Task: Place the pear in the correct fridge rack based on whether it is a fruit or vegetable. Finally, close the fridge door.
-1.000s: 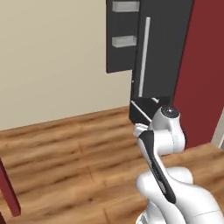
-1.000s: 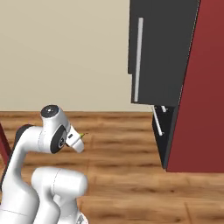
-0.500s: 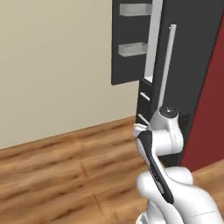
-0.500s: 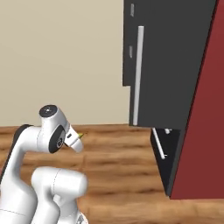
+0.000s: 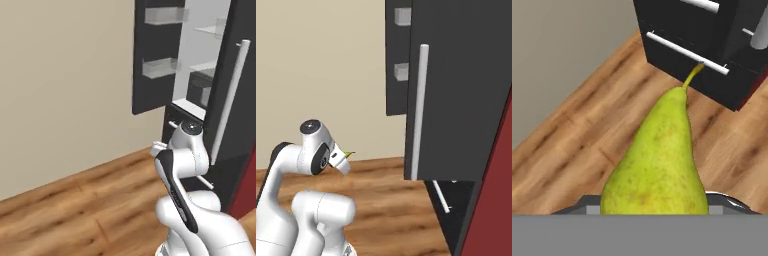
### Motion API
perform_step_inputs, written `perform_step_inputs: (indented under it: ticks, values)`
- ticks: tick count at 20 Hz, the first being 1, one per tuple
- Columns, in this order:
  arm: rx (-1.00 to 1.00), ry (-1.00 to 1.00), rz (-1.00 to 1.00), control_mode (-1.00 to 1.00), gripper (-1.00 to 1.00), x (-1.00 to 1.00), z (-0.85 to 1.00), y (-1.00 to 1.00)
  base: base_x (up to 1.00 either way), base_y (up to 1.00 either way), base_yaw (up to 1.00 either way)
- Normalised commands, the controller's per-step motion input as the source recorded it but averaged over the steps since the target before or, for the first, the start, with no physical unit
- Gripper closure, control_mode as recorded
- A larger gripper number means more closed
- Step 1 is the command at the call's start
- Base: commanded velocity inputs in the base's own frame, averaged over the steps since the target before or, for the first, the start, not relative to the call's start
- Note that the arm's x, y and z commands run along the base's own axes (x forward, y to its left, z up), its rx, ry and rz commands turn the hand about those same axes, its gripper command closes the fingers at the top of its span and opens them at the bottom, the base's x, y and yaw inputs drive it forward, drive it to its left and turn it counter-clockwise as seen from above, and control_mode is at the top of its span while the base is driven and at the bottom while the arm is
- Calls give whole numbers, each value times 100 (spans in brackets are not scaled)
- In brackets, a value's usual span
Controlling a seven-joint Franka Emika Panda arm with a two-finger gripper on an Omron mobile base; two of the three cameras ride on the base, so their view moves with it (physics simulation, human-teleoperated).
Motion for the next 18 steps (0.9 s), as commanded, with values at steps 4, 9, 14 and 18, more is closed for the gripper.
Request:
perform_step_inputs:
  ticks: [4,9,14,18]
  values:
    - [0,0,0,100,100,0,0,0,80,47,-46]
    - [0,0,0,100,100,0,0,0,59,56,-55]
    - [0,0,0,100,100,0,0,0,19,69,-62]
    - [0,0,0,100,100,0,0,0,20,70,-65]
